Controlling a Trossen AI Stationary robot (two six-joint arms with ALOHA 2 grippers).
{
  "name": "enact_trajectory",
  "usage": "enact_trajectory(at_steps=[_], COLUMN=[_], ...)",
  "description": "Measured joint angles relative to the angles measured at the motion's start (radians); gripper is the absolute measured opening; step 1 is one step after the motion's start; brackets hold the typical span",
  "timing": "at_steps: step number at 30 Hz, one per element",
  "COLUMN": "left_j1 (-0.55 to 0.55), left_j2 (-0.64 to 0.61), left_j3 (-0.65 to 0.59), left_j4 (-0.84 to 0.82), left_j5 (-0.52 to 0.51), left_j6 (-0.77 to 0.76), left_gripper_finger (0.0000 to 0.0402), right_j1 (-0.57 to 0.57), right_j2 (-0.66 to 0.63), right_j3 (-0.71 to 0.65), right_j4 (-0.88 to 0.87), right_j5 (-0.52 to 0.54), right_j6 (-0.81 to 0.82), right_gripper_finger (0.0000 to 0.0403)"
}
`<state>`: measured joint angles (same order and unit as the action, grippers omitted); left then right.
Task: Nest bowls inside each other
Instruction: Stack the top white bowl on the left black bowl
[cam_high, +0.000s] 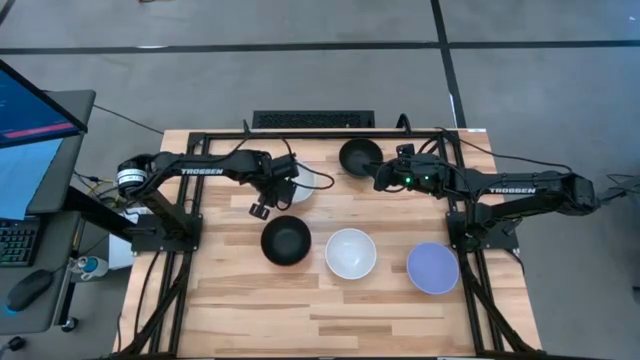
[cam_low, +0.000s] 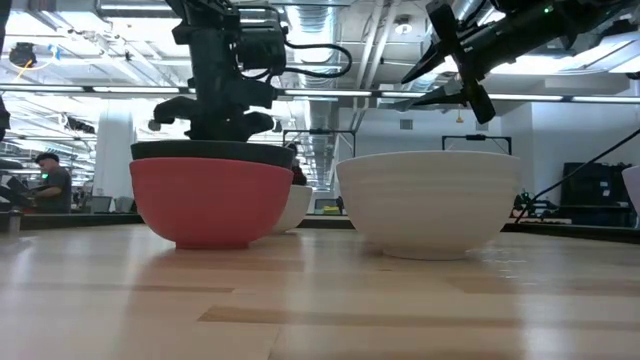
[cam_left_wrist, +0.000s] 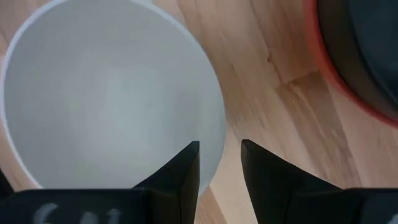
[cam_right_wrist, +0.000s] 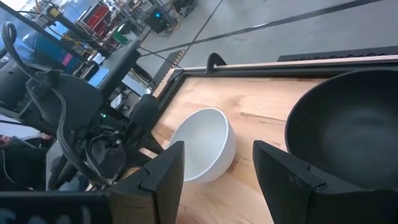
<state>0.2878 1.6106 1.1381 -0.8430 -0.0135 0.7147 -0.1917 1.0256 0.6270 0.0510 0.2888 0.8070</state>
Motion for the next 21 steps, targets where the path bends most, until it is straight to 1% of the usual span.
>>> enact_trajectory(at_steps=[4,7,16,19,21], left_j1=[-0.001,-0.012,-0.021,-0.024,-0.026], left_j2=[0.042,0.077,0.073,0.078,0.078], left_j3=[-0.04,-0.047,-0.033,-0.033,-0.033], left_j4=[0.014,0.025,0.099,0.125,0.136], left_j5=[-0.005,-0.046,-0.072,-0.073,-0.076], left_j6=[-0.011,-0.038,-0.076,-0.083,-0.083], left_gripper_finger=[0.011,0.011,0.0109,0.0092,0.0066], right_j1=[0.0,0.002,0.002,0.002,0.002], right_j2=[0.0,0.0,0.0,0.0,0.0], right_j3=[0.0,0.0,0.0,0.0,0.0], right_j4=[-0.004,-0.014,-0.023,-0.025,-0.026], right_j5=[0.0,0.0,-0.003,-0.003,-0.003], right_j6=[0.001,0.011,0.016,0.016,0.016], right_gripper_finger=[0.0214,0.0214,0.0214,0.0214,0.0214])
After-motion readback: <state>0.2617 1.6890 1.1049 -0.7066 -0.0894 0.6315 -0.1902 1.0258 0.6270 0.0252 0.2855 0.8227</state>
